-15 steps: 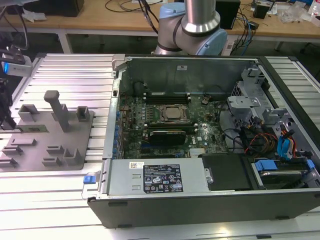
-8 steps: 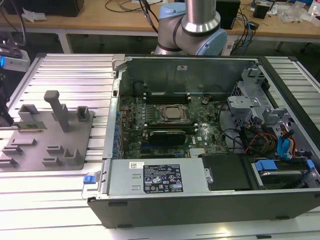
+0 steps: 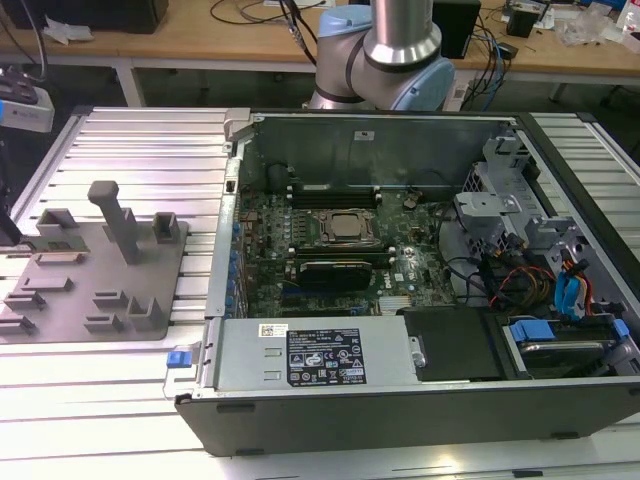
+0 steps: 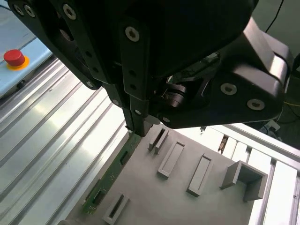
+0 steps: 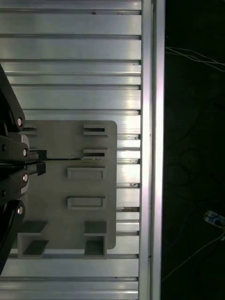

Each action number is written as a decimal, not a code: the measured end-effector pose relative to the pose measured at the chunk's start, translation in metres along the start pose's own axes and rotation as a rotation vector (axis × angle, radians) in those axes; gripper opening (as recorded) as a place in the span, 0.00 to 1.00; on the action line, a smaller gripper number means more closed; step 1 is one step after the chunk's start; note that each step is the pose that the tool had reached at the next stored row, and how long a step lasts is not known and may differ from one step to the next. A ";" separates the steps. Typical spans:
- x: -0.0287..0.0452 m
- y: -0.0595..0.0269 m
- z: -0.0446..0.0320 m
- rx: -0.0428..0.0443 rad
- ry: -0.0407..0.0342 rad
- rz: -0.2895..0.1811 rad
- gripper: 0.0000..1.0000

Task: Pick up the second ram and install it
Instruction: 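Pick up the second ram and move it above second insertion slot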

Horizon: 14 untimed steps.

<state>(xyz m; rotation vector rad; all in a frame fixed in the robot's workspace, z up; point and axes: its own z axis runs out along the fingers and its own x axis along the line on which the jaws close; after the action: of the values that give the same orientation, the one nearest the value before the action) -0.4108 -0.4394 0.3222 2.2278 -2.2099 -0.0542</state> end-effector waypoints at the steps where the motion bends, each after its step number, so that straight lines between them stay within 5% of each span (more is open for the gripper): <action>1: 0.0000 0.0001 -0.0022 -0.0001 0.0001 0.000 0.10; 14: -0.0006 0.0008 -0.0285 -0.0001 0.0001 0.000 0.10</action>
<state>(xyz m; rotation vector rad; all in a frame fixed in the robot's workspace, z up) -0.4108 -0.4394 0.3506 2.2277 -2.2099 -0.0542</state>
